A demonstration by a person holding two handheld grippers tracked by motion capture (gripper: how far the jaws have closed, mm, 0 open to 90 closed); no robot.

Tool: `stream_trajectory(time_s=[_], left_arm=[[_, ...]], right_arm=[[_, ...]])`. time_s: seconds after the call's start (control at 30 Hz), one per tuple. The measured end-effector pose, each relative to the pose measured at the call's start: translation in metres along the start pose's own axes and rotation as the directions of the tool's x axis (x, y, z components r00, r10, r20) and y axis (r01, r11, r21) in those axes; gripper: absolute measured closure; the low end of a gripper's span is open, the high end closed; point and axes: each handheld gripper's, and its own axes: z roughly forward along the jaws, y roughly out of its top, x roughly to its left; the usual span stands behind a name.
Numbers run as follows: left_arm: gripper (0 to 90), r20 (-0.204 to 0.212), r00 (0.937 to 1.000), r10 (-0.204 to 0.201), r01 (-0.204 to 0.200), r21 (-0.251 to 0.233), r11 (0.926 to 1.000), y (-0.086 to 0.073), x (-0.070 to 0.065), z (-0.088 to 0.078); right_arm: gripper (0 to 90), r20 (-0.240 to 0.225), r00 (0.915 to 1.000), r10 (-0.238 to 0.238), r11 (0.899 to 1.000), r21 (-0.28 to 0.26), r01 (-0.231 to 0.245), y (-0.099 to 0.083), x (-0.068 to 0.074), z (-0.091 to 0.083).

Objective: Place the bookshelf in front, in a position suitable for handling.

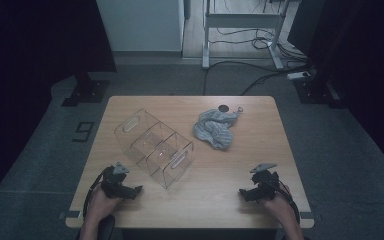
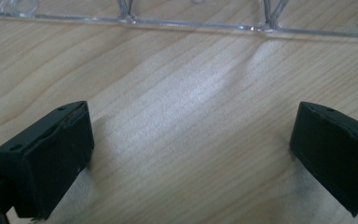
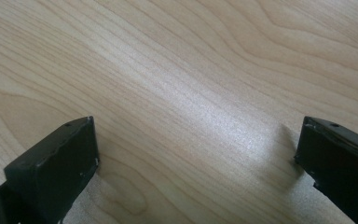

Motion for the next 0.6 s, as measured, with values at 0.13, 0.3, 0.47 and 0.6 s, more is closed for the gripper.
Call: stream_trajectory(time_s=[0.13, 0.3, 0.47, 0.6], left_arm=[[0.0, 0.002, 1.0000, 0.005, -0.004, -0.016, 0.9999, -0.0005, 0.0008, 0.0011], [0.0, 0.002, 1.0000, 0.005, -0.005, -0.019, 0.9998, -0.0009, 0.0008, 0.0012], [0.0, 0.003, 1.0000, 0.007, -0.007, -0.023, 0.9997, -0.0011, 0.0010, 0.0013], [0.0, 0.004, 1.0000, 0.008, -0.008, -0.026, 0.9996, -0.0015, 0.0011, 0.0014]], right_arm=[[0.0, 0.007, 0.9999, 0.009, 1.000, -0.007, -0.009, 0.0015, 0.0002, 0.0015], [0.0, 0.005, 1.0000, 0.008, 1.000, -0.002, -0.008, 0.0025, 0.0002, 0.0018], [0.0, 0.003, 1.0000, 0.005, 1.000, 0.010, -0.005, 0.0041, 0.0001, 0.0020], [0.0, 0.001, 1.0000, 0.000, 1.000, 0.022, 0.000, 0.0059, -0.0003, 0.0023]])
